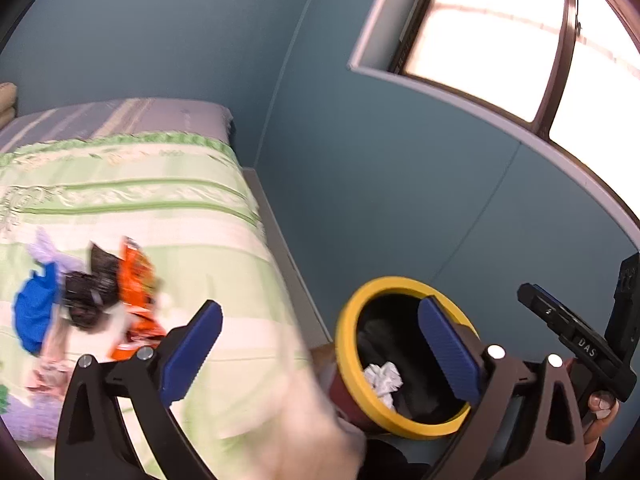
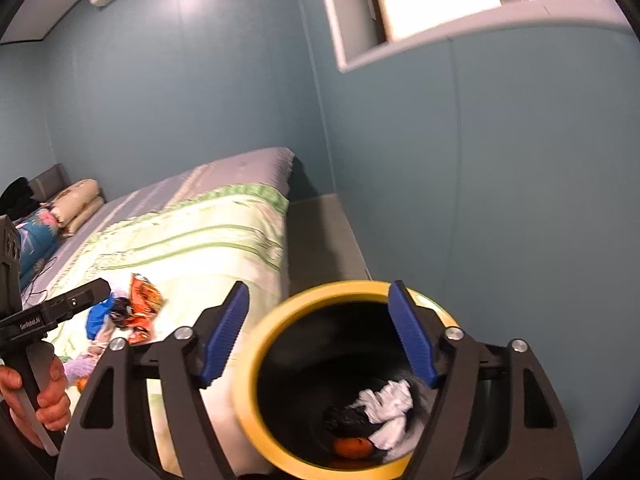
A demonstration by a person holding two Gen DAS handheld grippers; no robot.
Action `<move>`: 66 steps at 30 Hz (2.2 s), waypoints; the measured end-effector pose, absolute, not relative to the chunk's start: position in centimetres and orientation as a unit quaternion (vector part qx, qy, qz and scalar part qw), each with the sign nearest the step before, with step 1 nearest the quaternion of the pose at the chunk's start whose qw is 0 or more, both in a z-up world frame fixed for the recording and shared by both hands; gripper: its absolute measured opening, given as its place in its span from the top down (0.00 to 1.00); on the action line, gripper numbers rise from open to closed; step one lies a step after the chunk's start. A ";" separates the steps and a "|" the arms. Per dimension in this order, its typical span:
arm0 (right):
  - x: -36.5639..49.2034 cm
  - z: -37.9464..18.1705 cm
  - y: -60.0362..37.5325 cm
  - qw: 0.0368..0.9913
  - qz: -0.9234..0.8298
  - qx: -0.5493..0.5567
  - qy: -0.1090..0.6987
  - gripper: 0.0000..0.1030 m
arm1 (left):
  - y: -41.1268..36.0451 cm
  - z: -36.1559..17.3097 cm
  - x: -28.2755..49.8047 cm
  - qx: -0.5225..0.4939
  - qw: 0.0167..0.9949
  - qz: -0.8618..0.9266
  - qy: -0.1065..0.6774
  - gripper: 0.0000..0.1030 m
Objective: Collect trash
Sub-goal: 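Move both open tools back over the remaining trash on the bed, then grasp the orange snack wrapper with the right tool while the left tool grasps the purple foam net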
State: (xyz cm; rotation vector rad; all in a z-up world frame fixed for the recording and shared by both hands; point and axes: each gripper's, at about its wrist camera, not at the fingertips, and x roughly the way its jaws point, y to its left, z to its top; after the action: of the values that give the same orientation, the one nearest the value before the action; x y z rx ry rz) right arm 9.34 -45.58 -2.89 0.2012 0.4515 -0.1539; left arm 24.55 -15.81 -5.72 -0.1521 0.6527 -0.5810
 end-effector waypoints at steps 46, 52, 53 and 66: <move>24.6 -8.0 -18.8 0.937 0.109 -0.007 0.331 0.25 | 13.3 -13.0 21.1 -0.066 0.927 -0.163 0.330 0.08; 26.7 -9.7 -18.0 0.930 0.105 -0.010 0.353 0.25 | 12.7 -14.5 21.3 -0.056 0.920 -0.193 0.338 0.08; 27.1 -10.1 -18.0 0.928 0.103 -0.011 0.357 0.25 | 12.6 -14.8 21.4 -0.053 0.919 -0.195 0.339 0.08; 30.9 -13.6 -17.7 0.915 0.088 -0.012 0.393 0.25 | 11.1 -17.1 22.5 -0.018 0.905 -0.223 0.363 0.08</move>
State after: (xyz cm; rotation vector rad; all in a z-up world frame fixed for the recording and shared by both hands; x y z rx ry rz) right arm 30.95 -17.66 -13.57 -0.0257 0.8097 0.1808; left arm 22.49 11.12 -17.06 -0.0378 0.7492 -0.4615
